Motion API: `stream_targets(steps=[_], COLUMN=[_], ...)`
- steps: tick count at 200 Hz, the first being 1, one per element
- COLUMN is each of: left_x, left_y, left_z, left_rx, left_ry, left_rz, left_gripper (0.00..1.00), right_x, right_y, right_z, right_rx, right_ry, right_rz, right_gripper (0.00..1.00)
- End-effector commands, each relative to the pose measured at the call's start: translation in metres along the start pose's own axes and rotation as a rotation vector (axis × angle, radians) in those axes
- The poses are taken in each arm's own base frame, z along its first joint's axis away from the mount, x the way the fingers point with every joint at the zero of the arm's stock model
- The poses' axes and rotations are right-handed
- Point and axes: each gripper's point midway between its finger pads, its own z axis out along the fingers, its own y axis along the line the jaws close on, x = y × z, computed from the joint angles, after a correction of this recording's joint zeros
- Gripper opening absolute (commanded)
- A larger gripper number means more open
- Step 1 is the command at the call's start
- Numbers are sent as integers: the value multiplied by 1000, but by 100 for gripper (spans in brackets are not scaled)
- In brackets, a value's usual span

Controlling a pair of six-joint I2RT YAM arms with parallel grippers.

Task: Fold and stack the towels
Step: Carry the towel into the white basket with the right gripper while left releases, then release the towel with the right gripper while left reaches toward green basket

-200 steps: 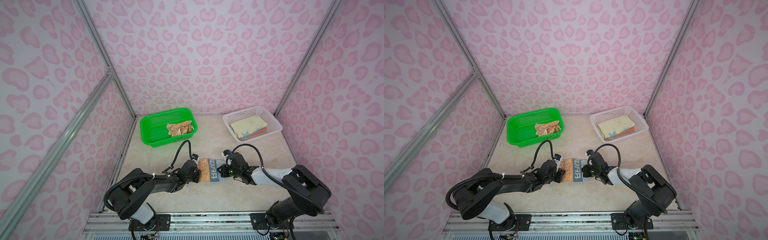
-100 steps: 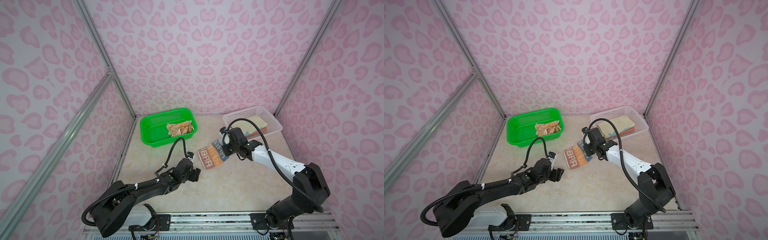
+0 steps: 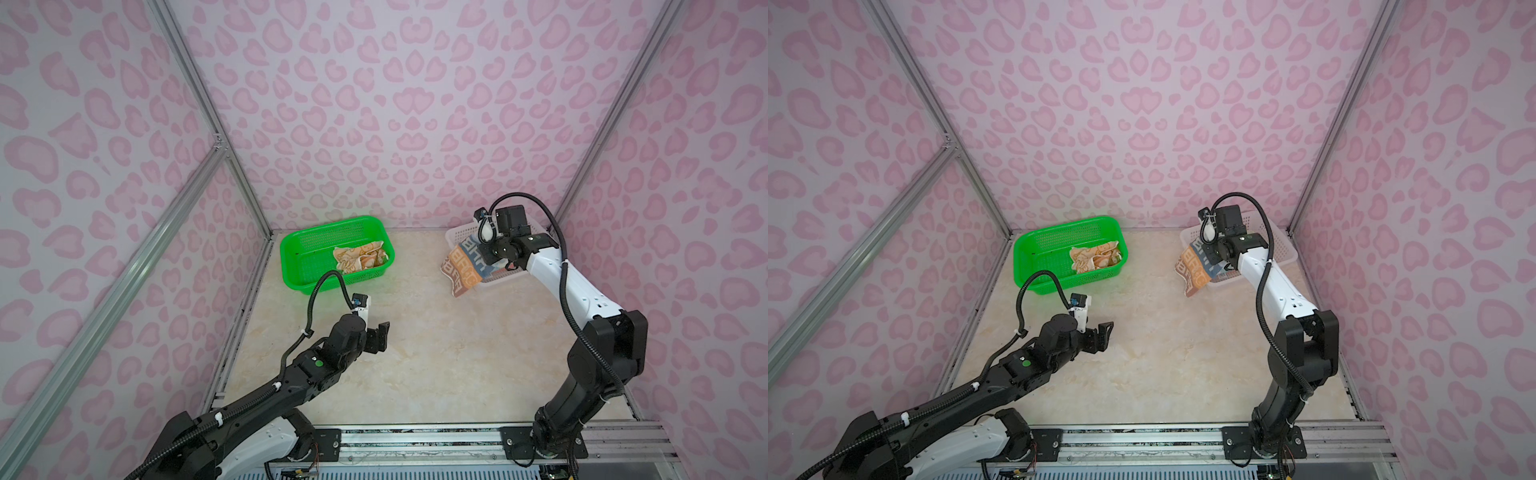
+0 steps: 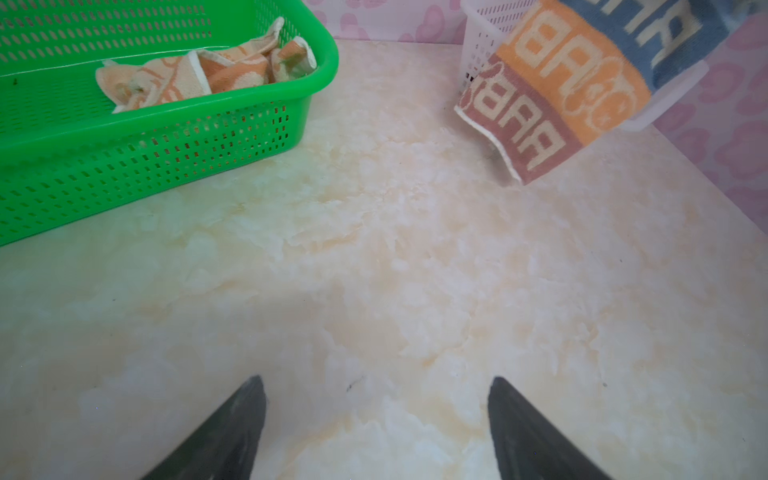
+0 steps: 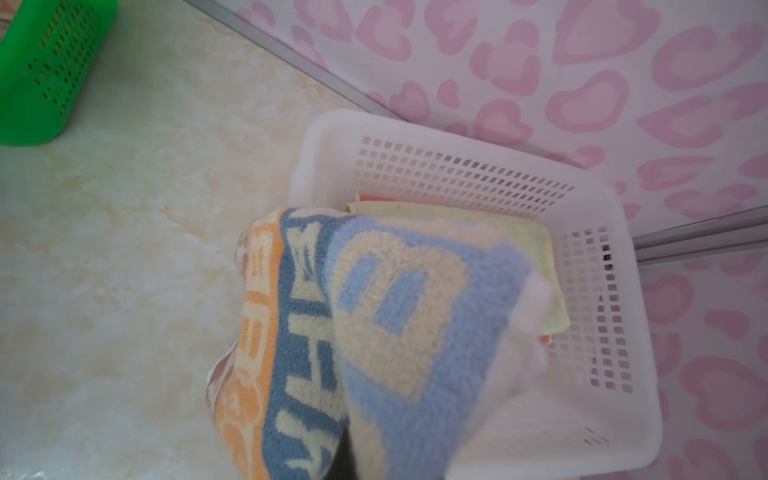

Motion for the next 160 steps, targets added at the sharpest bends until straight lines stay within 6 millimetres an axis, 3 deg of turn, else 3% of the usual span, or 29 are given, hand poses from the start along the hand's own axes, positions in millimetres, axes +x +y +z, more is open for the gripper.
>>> stream_targets(steps=[1,50,93,121,160], left_x=[3,7,10,9,11], left_y=[8,11,16,20,20], left_z=[-3,-3,-3,-3,2], left_rx=[-36,-52,-81,-109,-124], left_ry=[12,42,54,72,98], left_rz=[9,17,9,12,18], left_gripper=[85,85,85,85,85], right_x=[-14,-23,-3,21,38], right_y=[-23,-77,-104,-117,-140], right_z=[6,36,83,117,140], right_rx=[10,24,8,-4,37], right_ry=[-41,-94,-44,21,51], right_rz=[-20,40,46,72,146], right_gripper=[0,0,0,0,2])
